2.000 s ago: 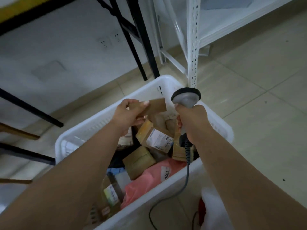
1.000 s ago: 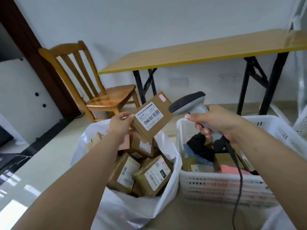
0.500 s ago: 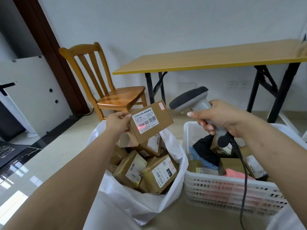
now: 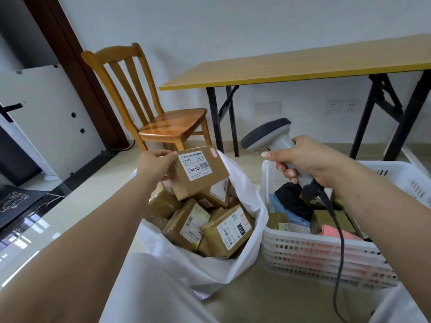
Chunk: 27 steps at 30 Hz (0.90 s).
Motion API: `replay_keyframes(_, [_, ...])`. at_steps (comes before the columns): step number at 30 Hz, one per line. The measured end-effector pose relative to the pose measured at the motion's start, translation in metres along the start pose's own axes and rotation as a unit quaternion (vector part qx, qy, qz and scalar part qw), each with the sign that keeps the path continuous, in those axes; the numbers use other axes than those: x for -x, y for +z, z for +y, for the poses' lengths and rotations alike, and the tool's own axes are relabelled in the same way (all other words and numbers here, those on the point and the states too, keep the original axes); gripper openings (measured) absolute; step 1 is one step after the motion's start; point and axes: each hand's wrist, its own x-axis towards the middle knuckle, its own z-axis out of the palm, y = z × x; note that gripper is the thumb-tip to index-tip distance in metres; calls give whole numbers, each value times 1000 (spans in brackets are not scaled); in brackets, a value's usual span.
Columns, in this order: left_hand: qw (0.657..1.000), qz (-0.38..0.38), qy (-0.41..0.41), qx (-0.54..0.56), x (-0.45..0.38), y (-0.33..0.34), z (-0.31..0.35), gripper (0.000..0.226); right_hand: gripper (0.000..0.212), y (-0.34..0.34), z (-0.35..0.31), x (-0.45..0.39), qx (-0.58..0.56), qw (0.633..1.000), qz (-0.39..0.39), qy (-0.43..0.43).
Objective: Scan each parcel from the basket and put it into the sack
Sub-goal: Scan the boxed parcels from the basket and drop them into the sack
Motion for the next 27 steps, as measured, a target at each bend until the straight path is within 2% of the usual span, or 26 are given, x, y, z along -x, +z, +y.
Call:
replay_keyframes(7, [998,-24,-28,-57,-8,10,-41,8,23,25,62,-38,-59,990,71,108])
replay_keyframes(9, [996,-30,-14,-79,-12,26,-51,18,23,27,72,-46,-63,987,77,126])
replay_keyframes(13, [995,-54,-10,-84,-22,68,-70,23,23,22,85,-59,-47,986,80,135])
replay_keyframes(16, [995,-71,-33,-60,-29,103,-76,38,22,14,93,-70,-51,986,83,132])
replay_keyframes(21, [990,-88,-102,-38,-41,146,-94,31,20,-4,106,-83,-75,984,100,130])
replay_keyframes(22, [989,-91,-101,-63,-42,151,-97,32,20,-9,110,-85,-80,982,104,133])
replay_keyframes(24, [979,-98,-44,-173,-44,160,-95,32,21,-19,117,-88,-91,980,110,140])
replay_keyframes(26, [953,-85,41,-288,-45,171,-85,35,22,-30,126,-90,-102,977,118,145])
replay_keyframes(27, [942,-78,56,-321,-43,178,-77,39,22,-35,131,-91,-111,975,122,147])
